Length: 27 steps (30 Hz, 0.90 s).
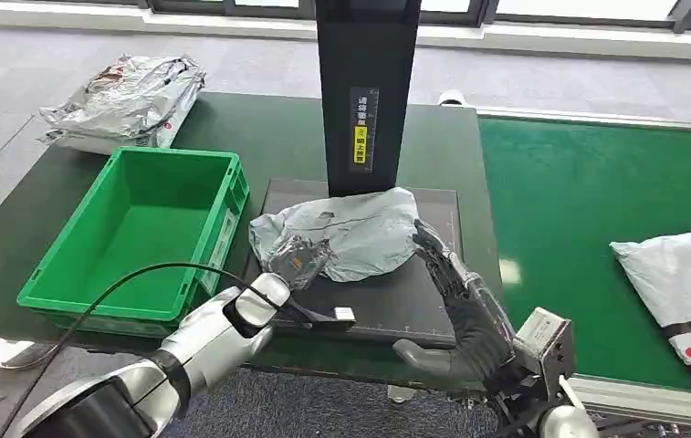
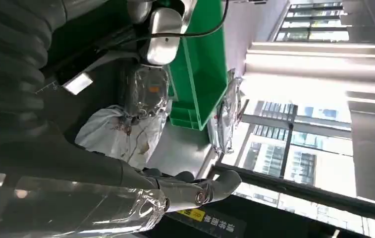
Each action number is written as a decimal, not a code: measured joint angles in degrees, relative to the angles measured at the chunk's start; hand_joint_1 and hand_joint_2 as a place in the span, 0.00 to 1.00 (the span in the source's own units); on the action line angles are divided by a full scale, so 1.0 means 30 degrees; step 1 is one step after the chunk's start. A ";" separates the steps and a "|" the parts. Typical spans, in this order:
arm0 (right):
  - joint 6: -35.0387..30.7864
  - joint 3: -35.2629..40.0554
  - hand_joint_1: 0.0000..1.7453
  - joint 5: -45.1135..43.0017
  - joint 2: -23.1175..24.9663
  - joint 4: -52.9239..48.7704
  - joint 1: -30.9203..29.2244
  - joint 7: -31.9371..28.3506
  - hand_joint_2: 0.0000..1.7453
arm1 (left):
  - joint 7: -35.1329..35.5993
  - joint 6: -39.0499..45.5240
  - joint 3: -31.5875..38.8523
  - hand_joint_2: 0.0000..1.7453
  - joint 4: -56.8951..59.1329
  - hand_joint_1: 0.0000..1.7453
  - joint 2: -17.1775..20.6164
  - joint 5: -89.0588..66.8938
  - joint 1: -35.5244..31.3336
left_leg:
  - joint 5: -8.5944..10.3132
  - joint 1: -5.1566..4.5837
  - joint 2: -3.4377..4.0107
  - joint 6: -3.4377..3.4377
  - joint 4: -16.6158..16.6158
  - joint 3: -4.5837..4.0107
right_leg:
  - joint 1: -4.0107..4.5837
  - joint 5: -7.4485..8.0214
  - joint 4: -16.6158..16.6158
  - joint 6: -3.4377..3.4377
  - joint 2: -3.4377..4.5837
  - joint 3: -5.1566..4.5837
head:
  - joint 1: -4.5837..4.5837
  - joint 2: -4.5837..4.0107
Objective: Moved the parcel from conveyor to table for the left to box.
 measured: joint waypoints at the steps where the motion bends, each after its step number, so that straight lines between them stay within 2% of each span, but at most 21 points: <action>1: 0.0000 0.0000 0.00 0.0000 0.0000 0.0000 0.0020 0.0000 1.00 | 0.0022 0.0101 0.0000 1.00 0.0000 1.00 0.0000 0.0014 0.0071 | 0.0000 0.0000 0.0000 0.0000 0.0000 -0.0001 | 0.0000 0.0000 0.0000 0.0000 0.0000 0.0000 | 0.0000 0.0000; 8: -0.0321 0.0000 0.00 0.0205 0.0007 -0.0015 0.0204 0.0029 1.00 | 0.0408 0.2617 0.0876 1.00 -0.0388 1.00 0.0239 0.1246 0.0805 | 0.0003 0.0000 0.0008 -0.0001 0.0000 -0.0012 | 0.0001 0.0003 0.0002 -0.0002 0.0005 -0.0018 | 0.0000 0.0000; 15: -0.0903 -0.0328 0.00 0.0670 0.0051 -0.0540 0.1026 -0.0073 1.00 | 0.0247 0.2818 0.4541 1.00 -0.6714 1.00 0.1982 0.1398 0.2216 | 0.0004 0.0007 0.0036 -0.0005 -0.0002 -0.0052 | 0.0008 0.0007 0.0010 -0.0013 0.0031 -0.0079 | 0.0000 -0.0007; 20: -0.0889 -0.0525 0.00 0.0692 0.0066 -0.0837 0.1224 -0.0066 1.00 | 0.0088 0.2404 0.6170 1.00 -0.9557 1.00 0.2404 0.1027 0.2855 | 0.0004 0.0005 0.0034 -0.0004 -0.0003 -0.0073 | 0.0004 0.0005 0.0007 -0.0012 0.0030 -0.0095 | 0.0000 -0.0007; 24: -0.1274 -0.0655 0.00 0.0968 0.0175 -0.1012 0.1453 -0.0094 1.00 | -0.0247 0.3489 0.7149 1.00 -1.1544 1.00 0.2688 0.1920 0.3437 | 0.0004 0.0005 0.0038 -0.0004 -0.0001 -0.0084 | 0.0005 0.0006 0.0006 -0.0011 0.0031 -0.0101 | 0.0000 -0.0007; 27: -0.1362 -0.0910 0.00 0.1107 0.0218 -0.1217 0.1644 -0.0138 1.00 | -0.0357 0.3243 0.8004 1.00 -1.3277 1.00 0.2993 0.2673 0.3610 | 0.0003 0.0005 0.0040 -0.0004 -0.0002 -0.0087 | 0.0004 0.0006 0.0007 -0.0012 0.0031 -0.0106 | 0.0000 -0.0007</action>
